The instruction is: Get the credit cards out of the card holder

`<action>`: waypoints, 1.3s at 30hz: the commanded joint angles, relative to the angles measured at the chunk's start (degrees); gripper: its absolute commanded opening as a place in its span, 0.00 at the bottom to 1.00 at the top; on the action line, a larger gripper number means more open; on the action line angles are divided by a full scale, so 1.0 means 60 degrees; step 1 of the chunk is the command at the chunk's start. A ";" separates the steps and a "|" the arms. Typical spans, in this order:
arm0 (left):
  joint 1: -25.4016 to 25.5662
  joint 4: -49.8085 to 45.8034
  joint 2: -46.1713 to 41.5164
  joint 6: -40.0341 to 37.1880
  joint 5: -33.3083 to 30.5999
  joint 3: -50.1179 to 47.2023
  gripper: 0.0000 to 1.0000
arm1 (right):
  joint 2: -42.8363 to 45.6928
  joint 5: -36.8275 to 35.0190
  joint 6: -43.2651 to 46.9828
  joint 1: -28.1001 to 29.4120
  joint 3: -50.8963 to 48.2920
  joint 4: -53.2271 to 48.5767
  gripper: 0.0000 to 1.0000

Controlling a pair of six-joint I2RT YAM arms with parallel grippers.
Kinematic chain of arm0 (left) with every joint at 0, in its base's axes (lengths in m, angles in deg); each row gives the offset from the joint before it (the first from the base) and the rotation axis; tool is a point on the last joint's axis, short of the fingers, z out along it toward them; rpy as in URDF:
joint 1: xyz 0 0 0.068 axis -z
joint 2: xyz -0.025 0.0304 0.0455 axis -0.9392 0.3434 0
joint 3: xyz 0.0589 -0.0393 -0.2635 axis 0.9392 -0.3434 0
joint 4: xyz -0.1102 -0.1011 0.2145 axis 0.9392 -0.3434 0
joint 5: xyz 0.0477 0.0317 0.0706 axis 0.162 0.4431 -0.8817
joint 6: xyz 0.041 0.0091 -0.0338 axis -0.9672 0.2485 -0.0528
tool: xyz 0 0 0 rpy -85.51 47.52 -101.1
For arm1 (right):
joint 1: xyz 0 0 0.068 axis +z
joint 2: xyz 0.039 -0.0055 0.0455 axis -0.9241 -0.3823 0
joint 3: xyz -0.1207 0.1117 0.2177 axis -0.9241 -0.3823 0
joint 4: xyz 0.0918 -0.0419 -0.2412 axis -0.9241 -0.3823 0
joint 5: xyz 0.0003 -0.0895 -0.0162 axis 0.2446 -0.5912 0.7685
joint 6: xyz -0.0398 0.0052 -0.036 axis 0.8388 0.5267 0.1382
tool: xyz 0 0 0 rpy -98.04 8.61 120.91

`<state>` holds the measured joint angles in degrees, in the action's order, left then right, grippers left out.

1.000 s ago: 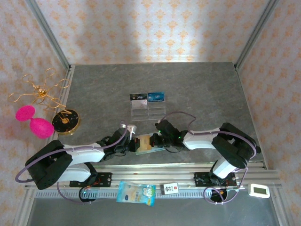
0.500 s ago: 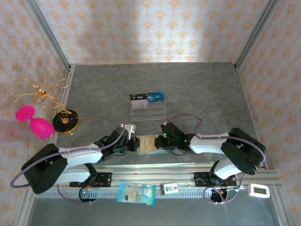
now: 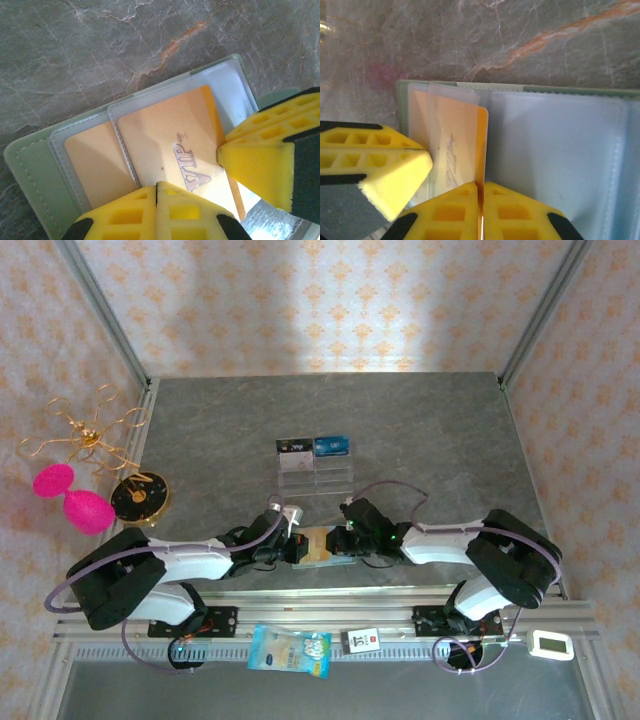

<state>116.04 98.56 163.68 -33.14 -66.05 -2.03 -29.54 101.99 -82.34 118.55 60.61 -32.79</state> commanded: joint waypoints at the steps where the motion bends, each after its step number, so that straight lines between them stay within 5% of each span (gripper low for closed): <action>1: -0.0001 0.0001 0.0110 0.0090 -0.0140 -0.0269 0.00 | -0.0140 0.0187 -0.0165 -0.0228 -0.0225 0.0481 0.11; 7: -0.0042 0.0074 0.0162 0.0086 -0.0052 -0.0321 0.00 | -0.0192 0.0109 -0.0267 -0.0256 -0.0195 0.0488 0.14; 10: -0.0073 0.0089 0.0199 0.0074 -0.0016 -0.0321 0.00 | -0.0169 0.0059 -0.0296 -0.0272 -0.0232 0.0490 0.00; 31: -0.0077 -0.0277 -0.0920 -0.0203 -0.0068 0.0396 0.00 | 0.0663 -0.0213 -0.0263 -0.0418 -0.0885 0.0146 0.00; 39: 0.0237 0.0190 0.0798 -0.0244 -0.0071 0.1028 0.00 | 0.0664 -0.0218 -0.0154 -0.0418 -0.0825 0.0176 0.00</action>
<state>117.18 99.39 166.33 -33.40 -64.96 3.68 -25.08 101.12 -84.44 116.21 54.62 -31.08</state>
